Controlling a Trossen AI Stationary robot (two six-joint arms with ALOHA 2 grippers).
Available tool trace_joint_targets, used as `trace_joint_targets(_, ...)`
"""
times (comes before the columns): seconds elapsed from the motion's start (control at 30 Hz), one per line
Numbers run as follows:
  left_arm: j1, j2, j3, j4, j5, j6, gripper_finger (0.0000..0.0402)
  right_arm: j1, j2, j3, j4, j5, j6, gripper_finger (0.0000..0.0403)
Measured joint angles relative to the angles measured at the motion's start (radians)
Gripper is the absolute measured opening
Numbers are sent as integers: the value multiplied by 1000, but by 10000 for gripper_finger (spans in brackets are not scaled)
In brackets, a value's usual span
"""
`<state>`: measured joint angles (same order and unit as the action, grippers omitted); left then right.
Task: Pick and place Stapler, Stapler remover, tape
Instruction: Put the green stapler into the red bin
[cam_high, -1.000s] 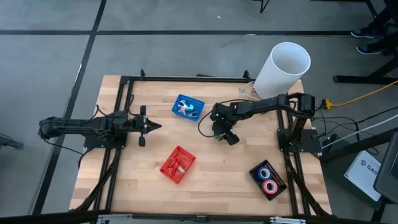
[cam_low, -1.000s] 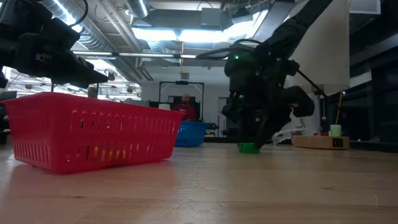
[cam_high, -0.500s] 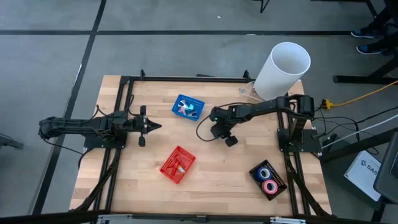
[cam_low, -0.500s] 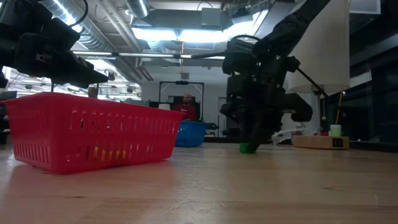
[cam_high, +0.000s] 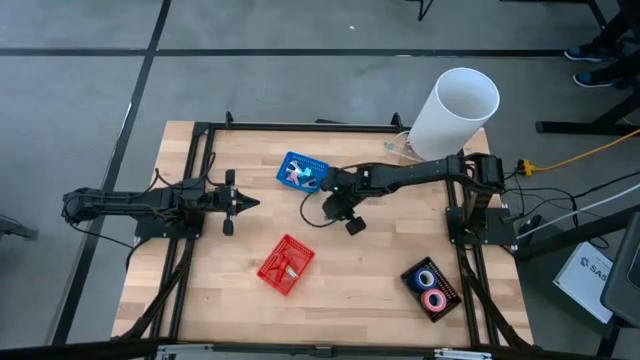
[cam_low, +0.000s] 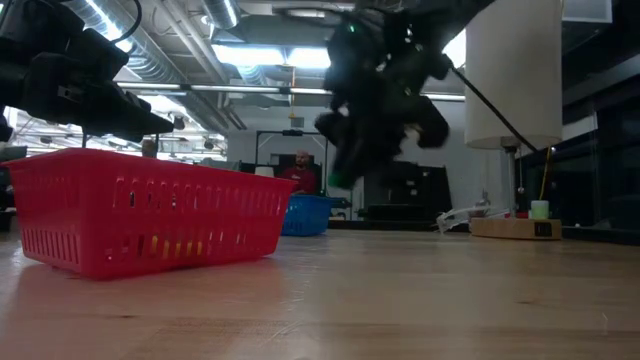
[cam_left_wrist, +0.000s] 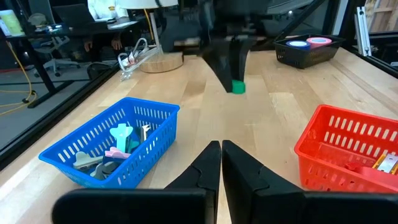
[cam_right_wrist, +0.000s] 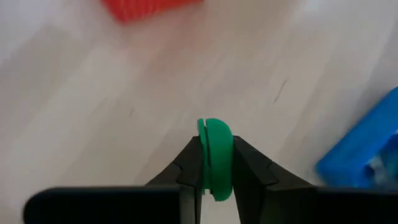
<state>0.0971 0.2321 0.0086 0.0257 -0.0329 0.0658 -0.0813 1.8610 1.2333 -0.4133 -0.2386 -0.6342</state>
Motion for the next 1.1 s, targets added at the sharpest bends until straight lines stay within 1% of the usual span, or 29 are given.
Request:
trace_joint_targets(0.27, 0, 0, 0, 0, 0, 0, 10, 18, -1, 137, 25, -8, 13, 54)
trace_joint_targets(0.47, 0, 0, 0, 0, 0, 0, 11, 69, -2, 205, 90, -8, 122, 54)
trace_joint_targets(0.7, 0, 0, 0, 0, 0, 0, 10, 139, 3, 226, 209, 11, 313, 54)
trace_joint_targets(0.8, 0, 0, 0, 0, 0, 0, 13, 172, 27, 227, 246, 13, 430, 54)
trace_joint_targets(0.83, 0, 0, 0, 0, 0, 0, 12, 183, 37, 227, 250, 17, 473, 54)
trace_joint_targets(1.0, 0, 0, 0, -1, 0, 0, 8, 220, 122, 228, 385, 57, 649, 54)
trace_joint_targets(1.1, 0, 0, 0, 0, 0, 0, 10, 230, 174, 262, 389, 67, 718, 54)
